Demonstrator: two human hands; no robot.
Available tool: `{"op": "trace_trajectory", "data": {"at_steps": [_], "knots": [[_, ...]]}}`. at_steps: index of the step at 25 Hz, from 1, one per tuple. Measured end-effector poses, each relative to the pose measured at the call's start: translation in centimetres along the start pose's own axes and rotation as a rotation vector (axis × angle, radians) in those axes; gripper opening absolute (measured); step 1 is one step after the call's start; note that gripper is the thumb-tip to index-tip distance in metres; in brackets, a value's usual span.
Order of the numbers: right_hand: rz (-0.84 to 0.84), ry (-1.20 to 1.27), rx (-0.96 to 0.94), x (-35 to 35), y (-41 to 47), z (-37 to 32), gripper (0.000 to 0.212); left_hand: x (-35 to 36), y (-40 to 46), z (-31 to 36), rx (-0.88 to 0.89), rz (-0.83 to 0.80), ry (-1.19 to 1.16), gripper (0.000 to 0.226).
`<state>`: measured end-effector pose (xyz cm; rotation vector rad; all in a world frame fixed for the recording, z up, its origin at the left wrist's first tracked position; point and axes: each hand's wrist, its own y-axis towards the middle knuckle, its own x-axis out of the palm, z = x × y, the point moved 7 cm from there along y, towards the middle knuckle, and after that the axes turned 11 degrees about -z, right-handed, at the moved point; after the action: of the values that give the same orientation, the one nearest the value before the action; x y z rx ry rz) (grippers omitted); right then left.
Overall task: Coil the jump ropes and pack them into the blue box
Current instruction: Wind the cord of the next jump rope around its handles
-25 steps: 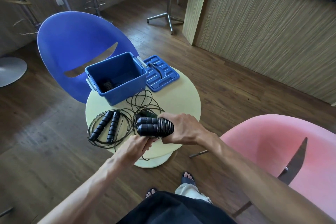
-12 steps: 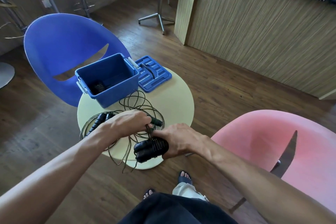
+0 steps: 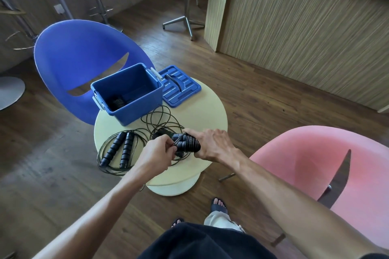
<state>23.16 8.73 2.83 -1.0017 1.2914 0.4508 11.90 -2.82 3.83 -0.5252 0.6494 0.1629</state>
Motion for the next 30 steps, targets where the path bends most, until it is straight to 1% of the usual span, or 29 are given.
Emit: {"op": "trace_trajectory", "data": {"at_steps": [3,4,5,6,8,9,10,11,12,15,17,20,22,24,27,30], "knots": [[0.061,0.032,0.037,-0.3,-0.1,-0.3,0.075,2.2,-0.5,-0.3,0.006,-0.024,-0.155,0.006],[0.082,0.044,0.038,-0.6,-0.1,-0.5,0.074,3.0,-0.6,-0.3,0.015,-0.041,-0.227,0.007],[0.103,0.056,0.036,-0.7,-0.2,-0.5,0.072,3.6,-0.3,-0.7,0.01,-0.052,-0.348,0.009],[0.119,0.069,0.034,-0.9,-0.2,-0.5,0.071,4.0,0.1,-1.3,-0.016,-0.058,-0.559,0.015],[0.146,0.075,0.041,-0.9,-0.2,-0.1,0.068,4.9,0.6,-2.1,-0.098,-0.121,-1.123,0.039],[0.156,0.076,0.045,-0.8,-0.2,0.1,0.067,5.3,0.7,-2.3,-0.139,-0.151,-1.297,0.048],[0.159,0.085,0.047,-0.7,-0.2,0.2,0.067,5.6,0.7,-2.5,-0.146,-0.169,-1.355,0.048],[0.158,0.091,0.047,-0.5,-0.1,0.2,0.067,5.9,0.7,-2.3,-0.113,-0.178,-1.329,0.042],[0.158,0.095,0.047,-0.5,-0.1,0.2,0.067,5.8,0.7,-1.9,-0.056,-0.173,-1.253,0.036],[0.163,0.107,0.053,-0.7,0.1,0.3,0.067,5.1,0.7,-0.4,0.142,-0.142,-1.006,0.035],[0.172,0.084,0.071,-0.8,0.2,0.5,0.067,4.6,0.7,0.4,0.189,-0.178,-0.908,0.034],[0.162,0.091,0.104,-0.5,0.7,0.7,0.068,4.5,0.5,0.6,0.145,-0.237,-0.878,0.033],[0.138,0.11,0.107,-0.1,1.2,0.9,0.065,4.5,0.3,0.4,0.104,-0.219,-0.866,0.032],[0.114,0.124,0.098,0.3,1.6,0.7,0.057,4.6,0.3,0.1,0.078,-0.192,-0.806,0.032],[0.093,0.143,0.094,0.6,1.8,0.3,0.048,4.9,0.2,-0.3,0.076,-0.194,-0.736,0.036],[0.093,0.213,0.097,0.5,1.5,0.3,0.049,5.2,-0.2,-1.1,0.096,-0.236,-0.668,0.037]]}}
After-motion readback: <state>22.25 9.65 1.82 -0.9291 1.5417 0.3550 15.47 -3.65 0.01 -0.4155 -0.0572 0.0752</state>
